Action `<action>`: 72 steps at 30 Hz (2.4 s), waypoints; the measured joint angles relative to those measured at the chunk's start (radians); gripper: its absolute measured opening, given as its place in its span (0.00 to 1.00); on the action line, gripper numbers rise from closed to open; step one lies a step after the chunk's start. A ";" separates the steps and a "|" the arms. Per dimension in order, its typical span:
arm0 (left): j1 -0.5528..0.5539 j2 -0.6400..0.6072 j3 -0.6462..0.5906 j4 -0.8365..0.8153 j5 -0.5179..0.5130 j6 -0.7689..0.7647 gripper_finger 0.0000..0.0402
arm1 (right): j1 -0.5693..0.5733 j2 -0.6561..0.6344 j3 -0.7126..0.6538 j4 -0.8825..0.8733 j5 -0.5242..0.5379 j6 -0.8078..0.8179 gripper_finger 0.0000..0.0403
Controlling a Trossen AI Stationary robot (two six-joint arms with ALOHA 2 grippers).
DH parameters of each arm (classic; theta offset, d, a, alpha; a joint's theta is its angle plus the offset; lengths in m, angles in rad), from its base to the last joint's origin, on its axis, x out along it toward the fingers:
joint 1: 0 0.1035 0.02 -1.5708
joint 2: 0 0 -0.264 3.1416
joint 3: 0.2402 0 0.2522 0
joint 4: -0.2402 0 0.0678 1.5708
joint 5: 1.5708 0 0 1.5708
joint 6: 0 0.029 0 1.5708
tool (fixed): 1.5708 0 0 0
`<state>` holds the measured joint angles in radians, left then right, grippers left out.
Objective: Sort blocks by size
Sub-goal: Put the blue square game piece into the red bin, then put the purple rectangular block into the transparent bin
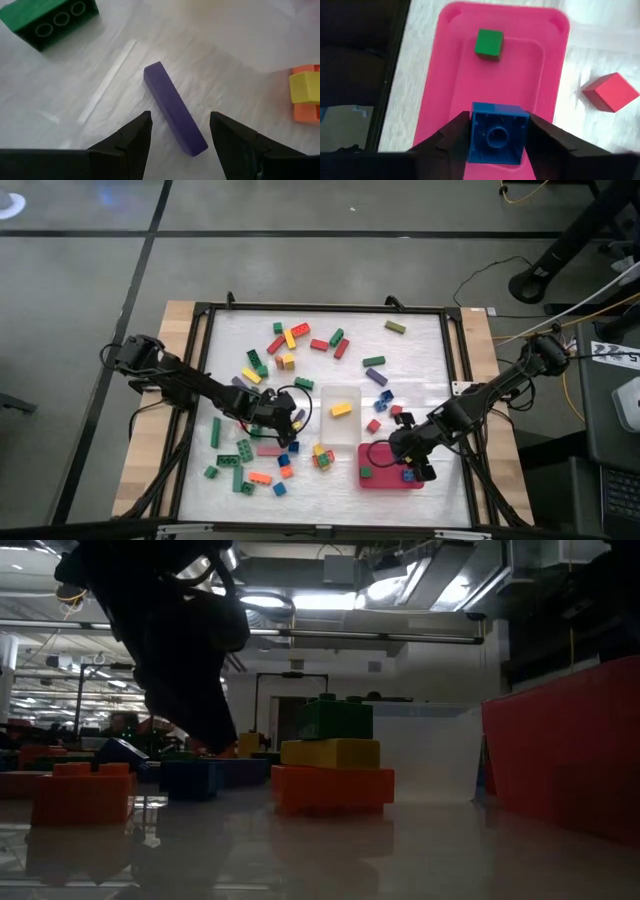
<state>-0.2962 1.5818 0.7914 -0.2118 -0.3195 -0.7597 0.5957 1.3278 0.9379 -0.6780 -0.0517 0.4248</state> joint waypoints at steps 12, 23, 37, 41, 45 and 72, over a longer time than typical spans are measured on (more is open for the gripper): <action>0.000 0.000 0.000 0.023 -0.001 -0.010 0.47 | 0.000 0.053 0.000 -0.003 -0.004 -0.002 0.65; 0.000 0.014 0.000 0.027 -0.025 -0.053 0.47 | 0.000 0.053 0.000 -0.003 -0.025 -0.002 0.65; 0.002 0.140 0.002 0.093 -0.037 -0.052 0.43 | 0.000 0.050 0.115 -0.289 -0.025 -0.036 0.65; 0.003 0.135 0.004 0.088 -0.034 -0.049 0.30 | 0.000 0.050 0.170 -0.417 0.124 -0.041 0.65; 0.003 0.130 0.016 0.088 -0.013 -0.050 0.13 | -0.001 0.041 0.183 -0.497 0.255 -0.070 0.65; 0.029 -0.045 0.072 0.446 0.052 0.205 0.16 | -0.631 -0.081 0.136 -0.283 0.260 -0.380 0.65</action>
<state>-0.2671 1.5363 0.8635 0.2347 -0.2670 -0.5547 -0.0354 1.2472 1.0735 -0.9613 0.2086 0.0448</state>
